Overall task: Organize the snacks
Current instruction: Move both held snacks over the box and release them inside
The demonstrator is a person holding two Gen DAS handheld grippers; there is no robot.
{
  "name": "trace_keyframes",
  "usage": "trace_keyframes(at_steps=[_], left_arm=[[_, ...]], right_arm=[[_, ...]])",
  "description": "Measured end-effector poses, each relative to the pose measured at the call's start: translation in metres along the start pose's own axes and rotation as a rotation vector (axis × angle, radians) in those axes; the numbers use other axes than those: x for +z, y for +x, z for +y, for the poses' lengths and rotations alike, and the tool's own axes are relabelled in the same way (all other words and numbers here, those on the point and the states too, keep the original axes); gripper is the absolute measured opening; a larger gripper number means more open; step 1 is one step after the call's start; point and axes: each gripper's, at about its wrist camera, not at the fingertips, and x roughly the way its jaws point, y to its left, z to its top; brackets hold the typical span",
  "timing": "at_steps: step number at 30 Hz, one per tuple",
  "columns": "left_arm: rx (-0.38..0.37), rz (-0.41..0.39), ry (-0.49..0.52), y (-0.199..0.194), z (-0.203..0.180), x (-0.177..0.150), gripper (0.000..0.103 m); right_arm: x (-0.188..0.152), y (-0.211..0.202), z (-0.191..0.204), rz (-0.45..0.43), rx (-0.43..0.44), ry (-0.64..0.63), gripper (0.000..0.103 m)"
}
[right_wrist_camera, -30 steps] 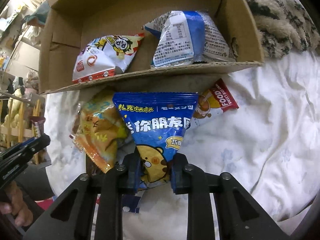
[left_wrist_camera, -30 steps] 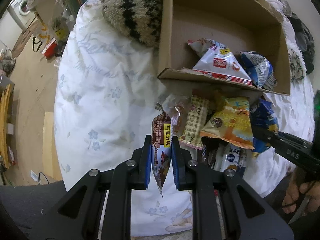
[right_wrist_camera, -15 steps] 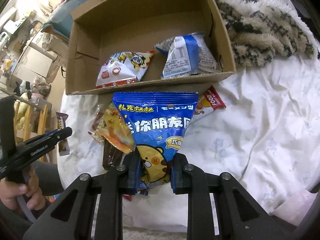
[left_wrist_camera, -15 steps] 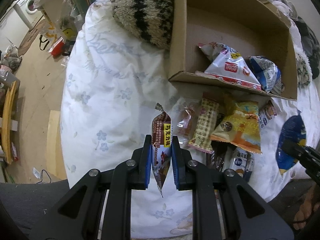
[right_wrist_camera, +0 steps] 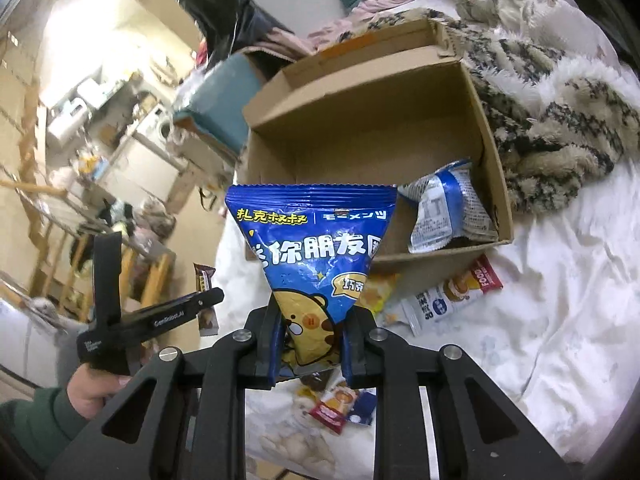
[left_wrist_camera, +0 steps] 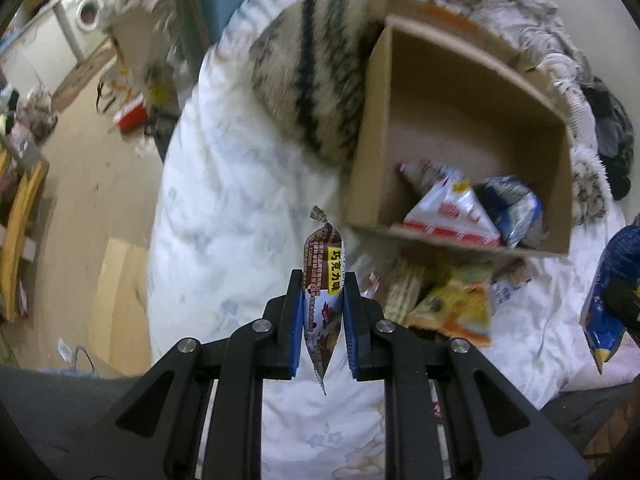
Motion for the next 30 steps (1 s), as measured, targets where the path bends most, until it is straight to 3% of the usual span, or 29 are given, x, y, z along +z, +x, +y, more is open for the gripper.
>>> trace_keyframes(at_steps=[5,12,17,30], left_arm=[[-0.026,-0.052,0.010,-0.023,-0.018,0.022,0.015],[0.004,-0.118,0.128,-0.028,-0.052,0.048,0.015],[-0.014,-0.115,0.143,-0.022,-0.064,0.064,0.015],[-0.034,-0.130,0.198,0.000,-0.079,0.075,0.015]], right_arm=[[0.013,-0.015,-0.007,-0.074,0.008,0.033,0.023],[0.042,-0.025,-0.026,-0.137,-0.002,0.080,0.023],[0.049,-0.022,-0.050,-0.124,0.010,0.166,0.023],[0.063,0.007,-0.051,-0.079,-0.046,0.152,0.023]])
